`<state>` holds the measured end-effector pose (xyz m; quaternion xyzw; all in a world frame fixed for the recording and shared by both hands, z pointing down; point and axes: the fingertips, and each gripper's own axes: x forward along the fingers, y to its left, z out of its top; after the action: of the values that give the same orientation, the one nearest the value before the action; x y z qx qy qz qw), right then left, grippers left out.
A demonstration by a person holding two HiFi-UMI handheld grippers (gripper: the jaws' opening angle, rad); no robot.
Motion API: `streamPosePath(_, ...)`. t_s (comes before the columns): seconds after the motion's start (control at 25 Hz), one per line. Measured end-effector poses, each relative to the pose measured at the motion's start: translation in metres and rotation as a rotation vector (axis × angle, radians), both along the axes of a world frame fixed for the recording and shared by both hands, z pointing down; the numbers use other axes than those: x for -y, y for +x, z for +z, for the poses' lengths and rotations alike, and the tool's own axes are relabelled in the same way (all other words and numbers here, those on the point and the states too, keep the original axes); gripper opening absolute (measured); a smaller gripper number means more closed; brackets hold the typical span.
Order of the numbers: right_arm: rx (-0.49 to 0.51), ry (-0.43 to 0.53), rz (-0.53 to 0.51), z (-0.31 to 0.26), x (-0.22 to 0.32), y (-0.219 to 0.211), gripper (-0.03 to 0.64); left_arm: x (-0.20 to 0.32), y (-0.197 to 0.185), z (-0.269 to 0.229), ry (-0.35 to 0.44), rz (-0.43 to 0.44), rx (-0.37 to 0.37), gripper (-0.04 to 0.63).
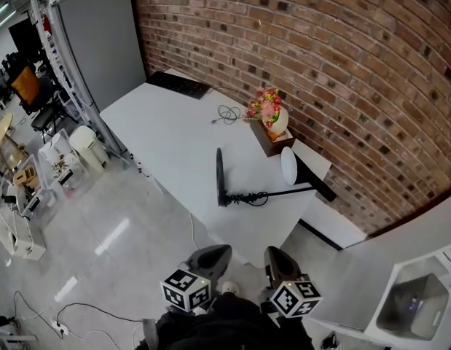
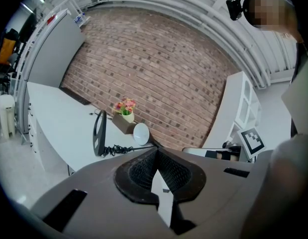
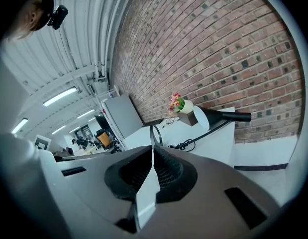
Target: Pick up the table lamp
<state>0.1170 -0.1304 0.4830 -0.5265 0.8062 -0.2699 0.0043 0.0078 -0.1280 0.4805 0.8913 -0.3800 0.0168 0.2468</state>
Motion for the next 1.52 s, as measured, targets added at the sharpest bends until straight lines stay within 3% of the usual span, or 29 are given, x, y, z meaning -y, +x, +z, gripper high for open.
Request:
streamPosePath(0.92,0.024,-0.031,-0.042,0.014,0.087,0.012,0.014,0.081,0.003,0.002,-0.003,-0.061,0.021,0.008)
streamPosePath(1.52,0.054,-0.051,-0.035,0.013,0.105,0.005,0.014,0.094,-0.003,-0.004,-0.012,-0.052,0.037,0.008)
